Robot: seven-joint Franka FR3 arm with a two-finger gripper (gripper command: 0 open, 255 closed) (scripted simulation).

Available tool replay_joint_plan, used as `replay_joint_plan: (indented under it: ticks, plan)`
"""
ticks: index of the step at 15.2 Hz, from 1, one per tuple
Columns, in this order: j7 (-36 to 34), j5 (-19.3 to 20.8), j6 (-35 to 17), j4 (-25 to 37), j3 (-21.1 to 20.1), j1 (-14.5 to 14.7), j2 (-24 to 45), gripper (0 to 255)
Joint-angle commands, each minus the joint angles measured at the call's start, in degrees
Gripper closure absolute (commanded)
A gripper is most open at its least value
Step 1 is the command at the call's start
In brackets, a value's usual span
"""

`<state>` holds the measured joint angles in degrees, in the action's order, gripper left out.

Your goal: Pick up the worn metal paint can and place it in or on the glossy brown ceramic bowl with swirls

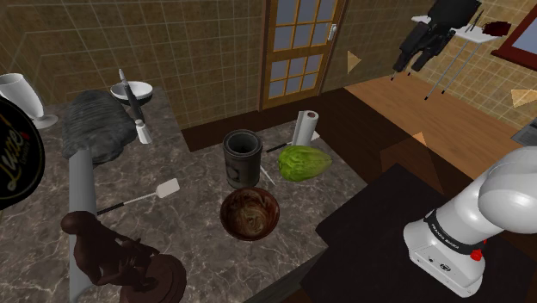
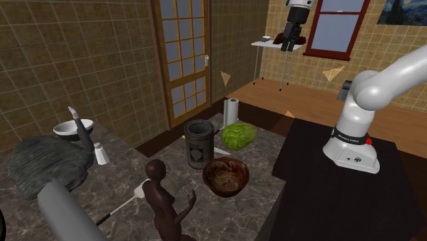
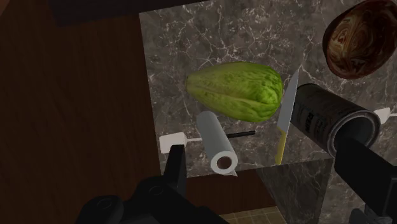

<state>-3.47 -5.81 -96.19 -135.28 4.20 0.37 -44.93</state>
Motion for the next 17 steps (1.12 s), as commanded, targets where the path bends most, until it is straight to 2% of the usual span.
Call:
replay_joint_plan:
  ticks: [1, 9, 17]
  plan:
    - [0.0, 0.0, 0.0, 0.0, 0.0, 0.0, 0.0, 0]
    - [-7.0, -3.2, -12.3, -2.3, -7.3, 2.4, 9.9, 0]
    - [-14.3, -3.9, -23.5, 0.4, -13.9, 4.0, 24.0, 0]
